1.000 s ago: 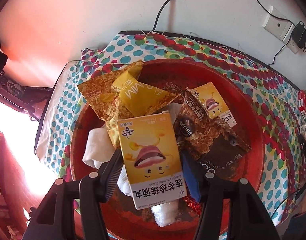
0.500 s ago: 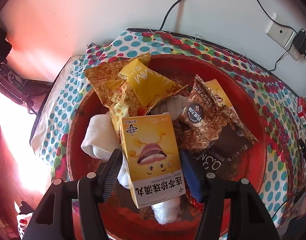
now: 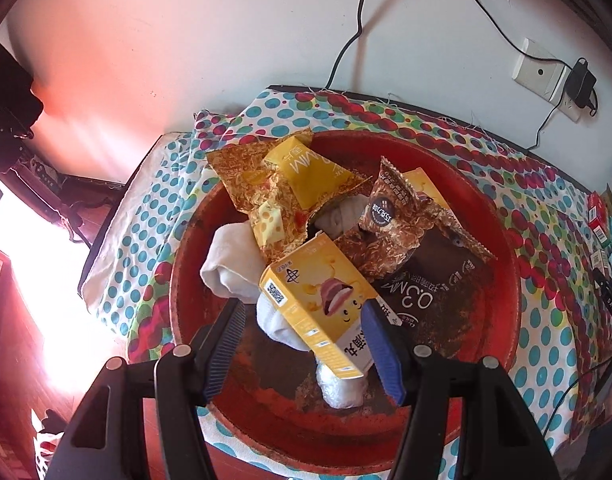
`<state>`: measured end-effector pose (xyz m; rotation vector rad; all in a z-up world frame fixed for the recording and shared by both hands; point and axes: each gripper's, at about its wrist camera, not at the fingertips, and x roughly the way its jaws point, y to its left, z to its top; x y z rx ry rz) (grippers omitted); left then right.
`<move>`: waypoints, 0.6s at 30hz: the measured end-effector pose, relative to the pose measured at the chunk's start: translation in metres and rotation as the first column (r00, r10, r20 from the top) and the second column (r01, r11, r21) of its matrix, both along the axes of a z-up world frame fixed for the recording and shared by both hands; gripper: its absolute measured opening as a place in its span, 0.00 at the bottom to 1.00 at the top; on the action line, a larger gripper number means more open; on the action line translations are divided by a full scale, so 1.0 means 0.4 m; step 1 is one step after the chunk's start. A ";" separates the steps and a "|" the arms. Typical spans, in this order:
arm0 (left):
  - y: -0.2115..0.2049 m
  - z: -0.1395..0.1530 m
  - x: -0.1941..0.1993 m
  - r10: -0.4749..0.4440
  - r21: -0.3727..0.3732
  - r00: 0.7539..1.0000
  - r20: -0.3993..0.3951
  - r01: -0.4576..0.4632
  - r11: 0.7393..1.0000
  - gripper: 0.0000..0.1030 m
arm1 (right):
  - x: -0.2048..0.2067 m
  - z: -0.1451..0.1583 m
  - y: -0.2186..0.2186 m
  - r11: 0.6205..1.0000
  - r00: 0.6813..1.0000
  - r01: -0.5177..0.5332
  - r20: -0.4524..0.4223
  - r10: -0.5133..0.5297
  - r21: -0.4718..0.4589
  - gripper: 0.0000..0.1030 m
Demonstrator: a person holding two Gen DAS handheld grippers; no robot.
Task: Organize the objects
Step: 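Lower the yellow medicine box into the tray with the left tool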
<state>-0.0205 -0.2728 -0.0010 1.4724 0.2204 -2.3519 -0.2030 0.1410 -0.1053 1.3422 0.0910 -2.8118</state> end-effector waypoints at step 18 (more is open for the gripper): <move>0.032 0.013 0.077 0.060 0.056 0.990 -0.127 -0.053 0.997 0.61 | -0.028 -0.004 -0.063 0.996 0.996 0.088 0.006 -0.088 0.016 0.27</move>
